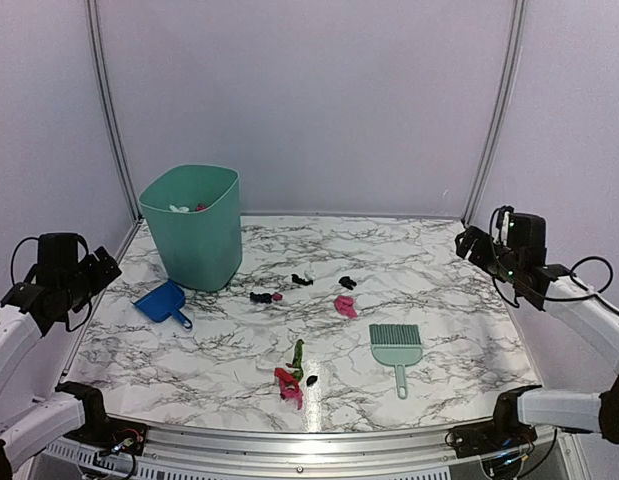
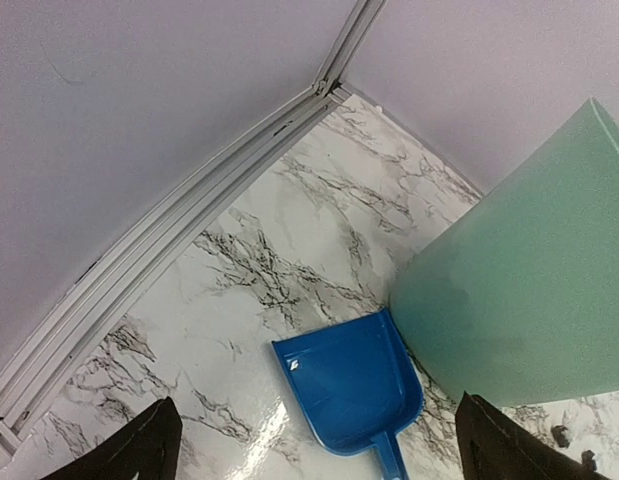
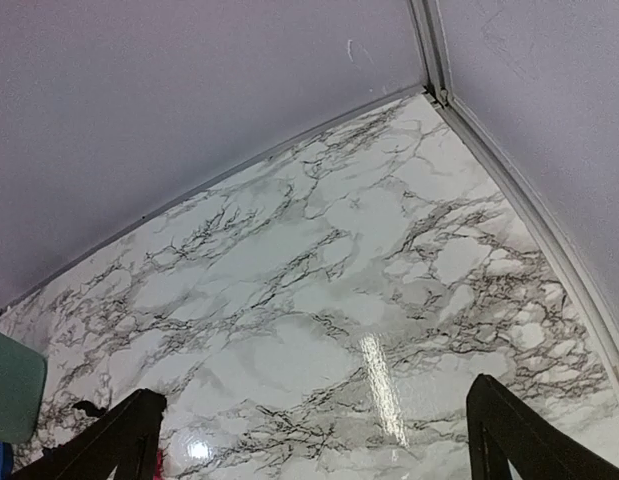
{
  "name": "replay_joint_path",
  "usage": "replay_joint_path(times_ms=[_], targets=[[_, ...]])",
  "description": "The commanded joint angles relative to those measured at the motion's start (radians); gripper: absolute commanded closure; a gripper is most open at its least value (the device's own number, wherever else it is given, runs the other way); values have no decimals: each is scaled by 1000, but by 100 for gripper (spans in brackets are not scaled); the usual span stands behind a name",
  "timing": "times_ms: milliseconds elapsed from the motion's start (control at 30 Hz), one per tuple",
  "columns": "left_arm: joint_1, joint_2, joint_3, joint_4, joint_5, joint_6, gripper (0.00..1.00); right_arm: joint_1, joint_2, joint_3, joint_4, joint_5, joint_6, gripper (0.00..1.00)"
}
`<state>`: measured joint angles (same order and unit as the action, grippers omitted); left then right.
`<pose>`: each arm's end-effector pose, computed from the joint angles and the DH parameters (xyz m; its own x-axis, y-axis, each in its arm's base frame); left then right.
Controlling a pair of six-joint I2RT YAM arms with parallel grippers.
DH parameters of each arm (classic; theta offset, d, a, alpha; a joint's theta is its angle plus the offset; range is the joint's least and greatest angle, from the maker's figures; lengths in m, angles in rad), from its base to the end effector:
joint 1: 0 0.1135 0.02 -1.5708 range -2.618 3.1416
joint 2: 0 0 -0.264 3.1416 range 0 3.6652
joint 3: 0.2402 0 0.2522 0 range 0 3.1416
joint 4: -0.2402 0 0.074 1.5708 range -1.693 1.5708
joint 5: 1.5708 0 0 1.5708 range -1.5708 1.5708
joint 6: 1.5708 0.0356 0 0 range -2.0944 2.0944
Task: Sweep away the paper scraps from the table
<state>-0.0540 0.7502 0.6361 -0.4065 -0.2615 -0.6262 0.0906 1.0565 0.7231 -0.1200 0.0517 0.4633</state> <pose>0.1713 0.0000 0.2713 -0.3017 -0.5507 -0.7783 -0.4303 0.8071 -0.4042 0.2389 0.0199 0.2719 -0.4099 0.4109 -0.8143 0.1555 0.9112 0.3815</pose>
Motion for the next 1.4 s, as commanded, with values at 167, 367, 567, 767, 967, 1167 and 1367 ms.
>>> replay_joint_path(times_ms=[167, 367, 567, 767, 967, 1167, 1367], targets=[[-18, -38, -7, -105, 72, -62, 1, -41, -157, -87, -71, -208, 220, 2], [-36, 29, 25, -173, 204, -44, 1, 11, -61, 34, -392, -157, 118, 2], [-147, 142, 84, -265, 205, -28, 2, 256, 11, 107, -624, -3, 158, 6], [-342, 222, 124, -306, 112, -55, 4, 513, 89, 138, -751, 79, 319, 9], [-516, 280, 114, -306, 65, -79, 5, 768, 166, 123, -786, 130, 500, 16], [-609, 308, 102, -301, 48, -88, 5, 913, 266, 123, -772, 129, 591, 23], [-642, 306, 100, -298, 41, -87, 7, 962, 343, 89, -700, 99, 623, 36]])
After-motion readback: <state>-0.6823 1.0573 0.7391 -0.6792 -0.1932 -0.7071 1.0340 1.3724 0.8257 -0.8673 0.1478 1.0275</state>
